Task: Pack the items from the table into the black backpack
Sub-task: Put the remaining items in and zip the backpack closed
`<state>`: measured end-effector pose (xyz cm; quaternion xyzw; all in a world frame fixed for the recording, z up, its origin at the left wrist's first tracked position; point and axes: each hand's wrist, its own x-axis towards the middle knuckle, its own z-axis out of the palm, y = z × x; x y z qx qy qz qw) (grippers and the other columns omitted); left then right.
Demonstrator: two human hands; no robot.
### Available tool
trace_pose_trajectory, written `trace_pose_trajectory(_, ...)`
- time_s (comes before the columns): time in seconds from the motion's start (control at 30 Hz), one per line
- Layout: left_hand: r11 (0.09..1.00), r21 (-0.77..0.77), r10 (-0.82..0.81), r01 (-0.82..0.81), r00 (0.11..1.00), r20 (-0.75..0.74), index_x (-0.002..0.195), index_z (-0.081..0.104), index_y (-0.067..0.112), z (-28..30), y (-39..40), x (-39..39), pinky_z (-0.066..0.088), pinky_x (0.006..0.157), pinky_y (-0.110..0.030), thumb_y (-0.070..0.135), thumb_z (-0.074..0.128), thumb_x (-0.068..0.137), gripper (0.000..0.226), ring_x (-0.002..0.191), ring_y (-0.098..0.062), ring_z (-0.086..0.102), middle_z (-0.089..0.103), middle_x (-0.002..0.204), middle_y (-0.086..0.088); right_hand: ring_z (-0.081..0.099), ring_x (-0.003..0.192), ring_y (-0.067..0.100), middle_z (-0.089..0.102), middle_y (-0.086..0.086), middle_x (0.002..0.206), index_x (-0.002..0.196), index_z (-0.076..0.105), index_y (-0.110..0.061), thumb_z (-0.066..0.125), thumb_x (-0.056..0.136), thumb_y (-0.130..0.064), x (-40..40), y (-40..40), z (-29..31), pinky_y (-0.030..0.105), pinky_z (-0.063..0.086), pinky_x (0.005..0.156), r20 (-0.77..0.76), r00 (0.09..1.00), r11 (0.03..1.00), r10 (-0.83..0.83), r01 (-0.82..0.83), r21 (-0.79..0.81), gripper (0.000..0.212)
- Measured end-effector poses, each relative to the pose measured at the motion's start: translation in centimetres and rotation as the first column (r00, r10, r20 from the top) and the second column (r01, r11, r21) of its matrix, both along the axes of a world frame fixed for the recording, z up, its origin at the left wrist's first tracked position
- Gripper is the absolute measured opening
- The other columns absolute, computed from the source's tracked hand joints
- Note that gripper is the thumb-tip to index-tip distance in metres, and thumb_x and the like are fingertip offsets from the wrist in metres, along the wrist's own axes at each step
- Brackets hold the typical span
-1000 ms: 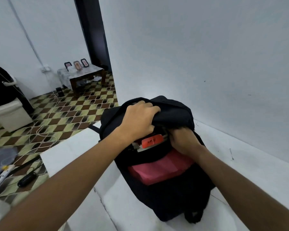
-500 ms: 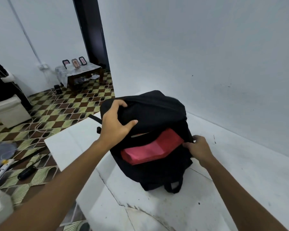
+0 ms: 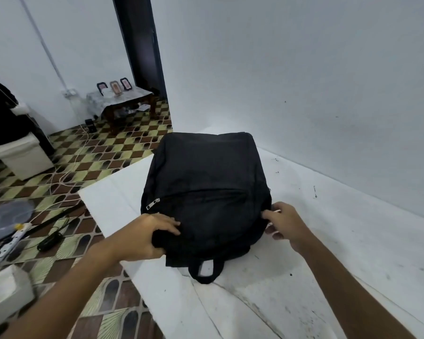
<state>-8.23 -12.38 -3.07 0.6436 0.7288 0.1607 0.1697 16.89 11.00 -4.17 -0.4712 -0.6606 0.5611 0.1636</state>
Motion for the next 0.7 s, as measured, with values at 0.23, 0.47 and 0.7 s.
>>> trace_pose_trajectory(0.23, 0.98, 0.187, 0.042, -0.065, 0.991, 0.127, 0.1, 0.065, 0.038, 1.4, 0.9, 1.7, 0.046, 0.089, -0.019, 0.061, 0.078, 0.058, 0.05, 0.103, -0.001, 0.057, 0.062, 0.105, 0.021, 0.06, 0.103, 0.031, 0.049, 0.005, 0.124, 0.135, 0.043, -0.02, 0.055, 0.088, 0.0, -0.2, 1.0, -0.6, 0.037, 0.056, 0.074, -0.22, 0.968, 0.991, -0.125, 0.131, 0.016, 0.052)
trace_pose_trajectory(0.47, 0.565, 0.278, 0.643, -0.777, 0.626, 0.441, 0.113, 0.055, 0.018, -0.7, 3.0, -2.0, 0.047, 0.092, -0.043, 0.029, 0.082, 0.073, 0.049, 0.111, -0.027, 0.051, 0.056, 0.117, -0.005, 0.058, 0.115, 0.018, 0.061, -0.002, 0.126, 0.128, 0.058, -0.018, 0.042, 0.08, 0.009, -2.3, 2.6, -0.7, 0.045, 0.05, 0.097, -0.191, 0.979, 0.982, -0.066, 0.097, 0.162, 0.057)
trace_pose_trajectory(0.7, 0.604, -0.143, 0.455, -0.784, 0.192, 0.87, 0.125, 0.04, 0.025, -1.7, 3.7, -2.6, 0.052, 0.094, -0.046, 0.016, 0.082, 0.073, 0.067, 0.105, -0.028, 0.063, 0.059, 0.121, -0.011, 0.067, 0.084, 0.026, 0.072, 0.007, 0.09, 0.101, 0.072, -0.005, 0.055, 0.084, 0.004, -3.5, 3.7, -1.8, 0.041, 0.057, 0.081, -0.186, 0.968, 0.942, -0.17, 0.215, 0.257, 0.026)
